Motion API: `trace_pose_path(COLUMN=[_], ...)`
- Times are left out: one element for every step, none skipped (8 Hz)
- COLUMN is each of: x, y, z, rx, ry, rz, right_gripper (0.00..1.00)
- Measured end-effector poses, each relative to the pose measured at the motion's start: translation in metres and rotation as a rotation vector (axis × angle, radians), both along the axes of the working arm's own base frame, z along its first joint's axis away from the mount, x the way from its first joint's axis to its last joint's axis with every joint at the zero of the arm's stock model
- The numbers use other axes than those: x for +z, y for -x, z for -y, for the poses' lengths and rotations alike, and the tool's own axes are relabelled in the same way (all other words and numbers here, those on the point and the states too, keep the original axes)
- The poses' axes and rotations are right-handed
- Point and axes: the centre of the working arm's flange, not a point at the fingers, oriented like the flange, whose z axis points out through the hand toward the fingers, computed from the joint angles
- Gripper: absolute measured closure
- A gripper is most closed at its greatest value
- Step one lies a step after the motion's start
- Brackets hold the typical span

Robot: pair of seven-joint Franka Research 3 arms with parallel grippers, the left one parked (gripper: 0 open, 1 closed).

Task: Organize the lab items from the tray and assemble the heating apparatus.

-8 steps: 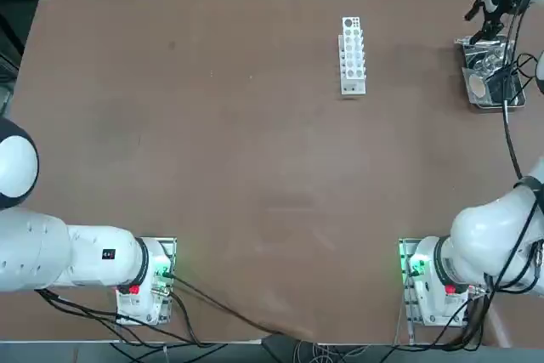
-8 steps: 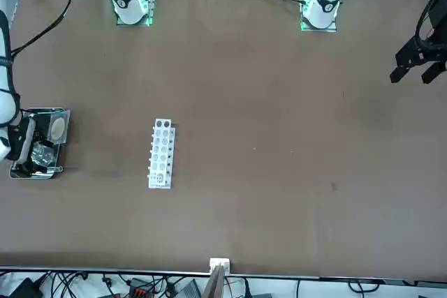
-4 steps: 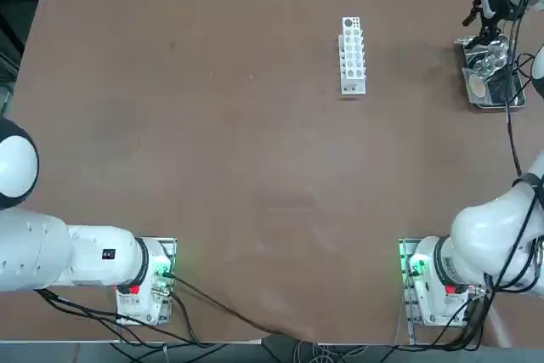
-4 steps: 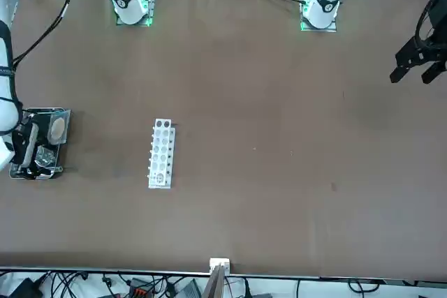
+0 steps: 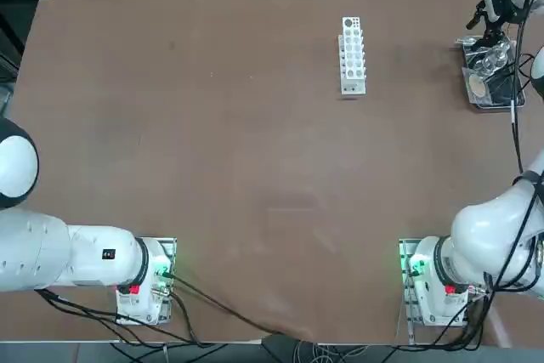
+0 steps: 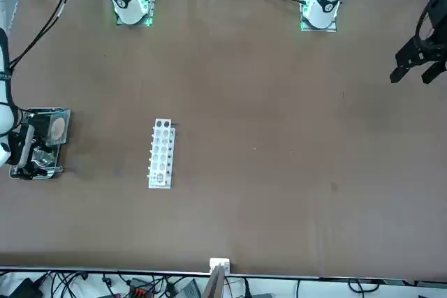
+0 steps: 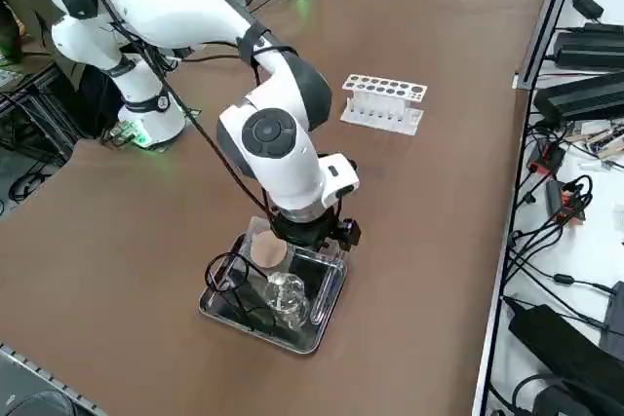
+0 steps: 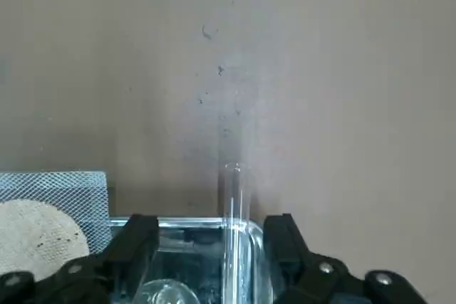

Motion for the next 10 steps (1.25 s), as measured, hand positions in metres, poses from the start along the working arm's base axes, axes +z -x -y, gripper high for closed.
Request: trace_pose_path(x=[-0.002,-0.005,-0.009,-0.013,-0.017,-0.019,-0.021,-0.023,-0.026,-0.028], y=[-0.001,-0.001,-0.001,-0.001,-0.002,-0.002,-0.003,-0.004,-0.005,-0.005], z=[-0.001,-0.002,-0.003,-0.003,-0.003,-0.004,-0.005,-0.007,-0.009,-0.011], rx=[0.001,0.003,0.003,0.000,-0.004,-0.006,-0.006,-0.009,-0.014,-0.016], ry=[-0.002,-0.004,-0.008,-0.012,-0.014,-0.017,-0.020,-0.025,-0.035,-0.041], rz=[-0.001,-0.004,-0.008,-0.007,-0.004,-0.003,-0.002,0.002,0.007,0.009], right_gripper=[0.13,0.15,0.18,0.19,0.20,0.20,0.22,0.22,0.22,0.24])
